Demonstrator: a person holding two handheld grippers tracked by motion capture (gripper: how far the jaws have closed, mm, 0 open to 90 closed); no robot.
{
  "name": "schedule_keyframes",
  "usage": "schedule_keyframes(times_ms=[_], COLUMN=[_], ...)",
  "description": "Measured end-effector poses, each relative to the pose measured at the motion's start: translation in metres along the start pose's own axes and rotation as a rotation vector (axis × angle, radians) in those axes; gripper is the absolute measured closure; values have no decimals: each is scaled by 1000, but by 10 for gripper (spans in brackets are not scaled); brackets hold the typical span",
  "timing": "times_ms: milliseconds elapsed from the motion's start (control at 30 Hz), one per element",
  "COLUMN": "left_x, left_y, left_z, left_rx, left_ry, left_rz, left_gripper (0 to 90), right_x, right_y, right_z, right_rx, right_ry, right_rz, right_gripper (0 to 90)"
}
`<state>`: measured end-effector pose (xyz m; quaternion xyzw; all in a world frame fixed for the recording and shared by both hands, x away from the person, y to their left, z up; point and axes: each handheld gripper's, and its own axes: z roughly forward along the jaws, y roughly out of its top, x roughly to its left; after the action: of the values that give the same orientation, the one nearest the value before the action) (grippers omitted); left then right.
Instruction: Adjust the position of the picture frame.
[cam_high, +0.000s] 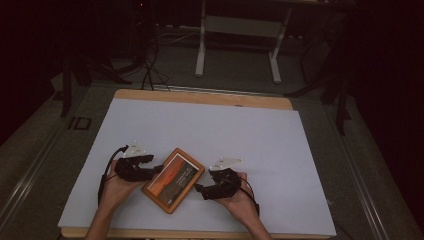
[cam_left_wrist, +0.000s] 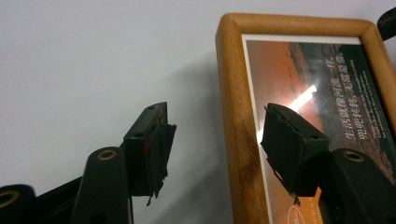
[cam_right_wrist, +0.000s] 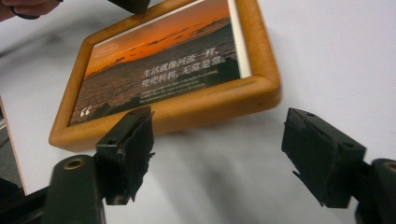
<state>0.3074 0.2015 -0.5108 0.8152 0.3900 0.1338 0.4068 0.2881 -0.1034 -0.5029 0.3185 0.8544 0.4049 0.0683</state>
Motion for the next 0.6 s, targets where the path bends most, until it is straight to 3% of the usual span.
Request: schedule_keyframes(times_ms=[167,333,600], left_x=[-1,1,3], left_y=[-1,-1,-1], left_z=[4,4,7], left_rx=[27,25,28], left_ry=[-14,-42,-92], left_rz=[12,-4,-13], left_gripper=[432,442,451], right_x=[6,9,8], right_y=[-1,-2,-1], right_z=[12,17,26], right_rx=[10,26,29], right_ry=[20,17,52], right_rz=[14,20,84], right_gripper=[181,167,173])
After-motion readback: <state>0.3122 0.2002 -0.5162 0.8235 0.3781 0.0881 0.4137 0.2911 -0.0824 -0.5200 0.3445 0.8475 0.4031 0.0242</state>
